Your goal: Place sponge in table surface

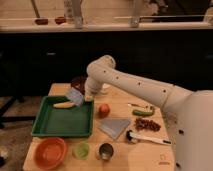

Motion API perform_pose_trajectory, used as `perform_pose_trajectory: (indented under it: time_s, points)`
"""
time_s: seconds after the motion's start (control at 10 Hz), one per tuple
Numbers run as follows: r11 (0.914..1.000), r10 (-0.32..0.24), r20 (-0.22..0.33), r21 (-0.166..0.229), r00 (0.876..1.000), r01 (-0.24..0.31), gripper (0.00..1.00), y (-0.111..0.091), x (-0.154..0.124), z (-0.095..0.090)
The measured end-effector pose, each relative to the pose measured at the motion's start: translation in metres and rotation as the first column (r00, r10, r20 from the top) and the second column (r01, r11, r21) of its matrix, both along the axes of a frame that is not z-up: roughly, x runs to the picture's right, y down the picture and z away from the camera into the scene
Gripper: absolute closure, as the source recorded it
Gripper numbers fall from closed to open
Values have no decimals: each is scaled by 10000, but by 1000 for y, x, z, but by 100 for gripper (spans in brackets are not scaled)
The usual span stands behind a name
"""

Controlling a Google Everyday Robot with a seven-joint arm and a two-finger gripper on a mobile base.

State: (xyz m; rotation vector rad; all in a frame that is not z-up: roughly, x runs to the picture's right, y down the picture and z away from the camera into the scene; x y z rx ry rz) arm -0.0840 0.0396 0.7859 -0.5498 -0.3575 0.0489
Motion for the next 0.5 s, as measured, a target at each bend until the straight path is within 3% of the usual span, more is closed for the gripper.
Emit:
perform_pose_trajectory:
  time_s: [0.5]
  points:
    - [10000,11,-39,14,10000,-11,100,-2,4,0]
